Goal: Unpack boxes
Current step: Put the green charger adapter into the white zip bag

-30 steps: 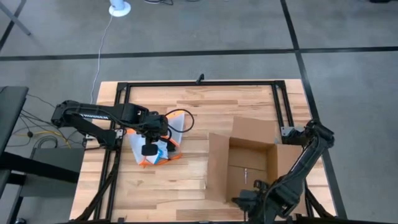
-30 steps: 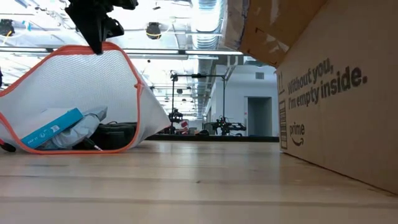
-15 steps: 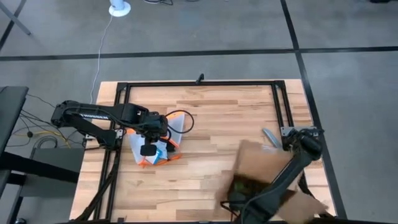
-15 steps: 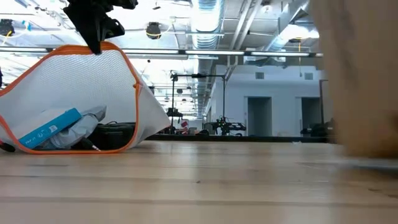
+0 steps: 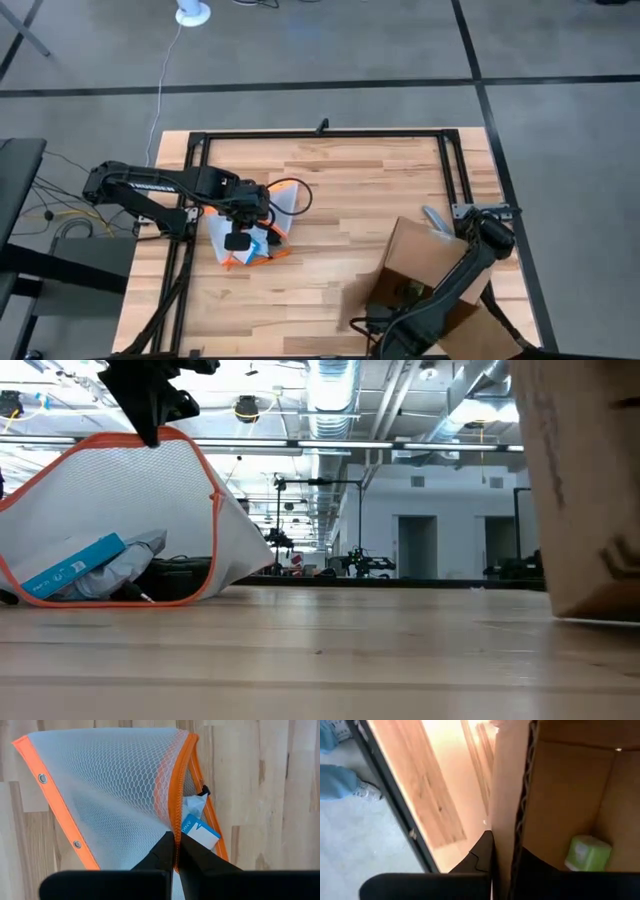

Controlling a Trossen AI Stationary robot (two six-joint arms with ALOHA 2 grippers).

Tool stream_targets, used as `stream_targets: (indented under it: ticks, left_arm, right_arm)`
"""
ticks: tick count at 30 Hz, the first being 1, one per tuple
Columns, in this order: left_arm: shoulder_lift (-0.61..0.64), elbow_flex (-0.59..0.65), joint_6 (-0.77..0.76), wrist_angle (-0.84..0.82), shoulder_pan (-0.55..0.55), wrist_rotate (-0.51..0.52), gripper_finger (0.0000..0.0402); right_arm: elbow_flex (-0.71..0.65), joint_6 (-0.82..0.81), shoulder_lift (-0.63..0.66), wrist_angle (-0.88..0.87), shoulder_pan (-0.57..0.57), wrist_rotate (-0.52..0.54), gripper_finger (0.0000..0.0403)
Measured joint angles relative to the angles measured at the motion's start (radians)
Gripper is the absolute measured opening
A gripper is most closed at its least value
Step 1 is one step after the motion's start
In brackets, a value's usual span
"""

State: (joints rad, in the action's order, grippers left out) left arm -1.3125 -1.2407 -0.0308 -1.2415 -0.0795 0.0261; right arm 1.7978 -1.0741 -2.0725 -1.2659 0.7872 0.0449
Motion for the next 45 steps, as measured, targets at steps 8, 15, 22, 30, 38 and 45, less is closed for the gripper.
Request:
stream_targets:
  ticks: [8,15,22,30,38,45]
  left_arm:
    - [0.0,0.0,0.01,0.001,0.0,0.005,0.0]
    - [0.0,0.0,0.007,0.001,0.003,0.009,0.0]
    - [0.0,0.0,-0.016,-0.003,0.003,0.01,0.0]
    - [0.0,-0.001,-0.004,-0.018,0.003,0.012,0.0]
    - [0.0,-0.001,0.032,0.006,0.001,0.011,0.0]
    - [0.0,-0.007,0.105,-0.006,0.001,0.016,0.0]
  right_arm:
    - [-0.004,0.033,-0.021,0.017,-0.068,0.047,0.001]
    - [-0.004,0.04,-0.024,0.022,-0.149,0.076,0.0072]
    - [0.01,0.139,-0.024,0.058,-0.218,0.04,0.0173]
    - [0.198,0.056,-0.017,0.092,-0.171,-0.041,0.0215]
    - [0.217,-0.313,-0.017,0.068,-0.014,0.265,0.0195]
    - [0.217,-0.429,-0.017,0.038,0.059,0.406,0.0187]
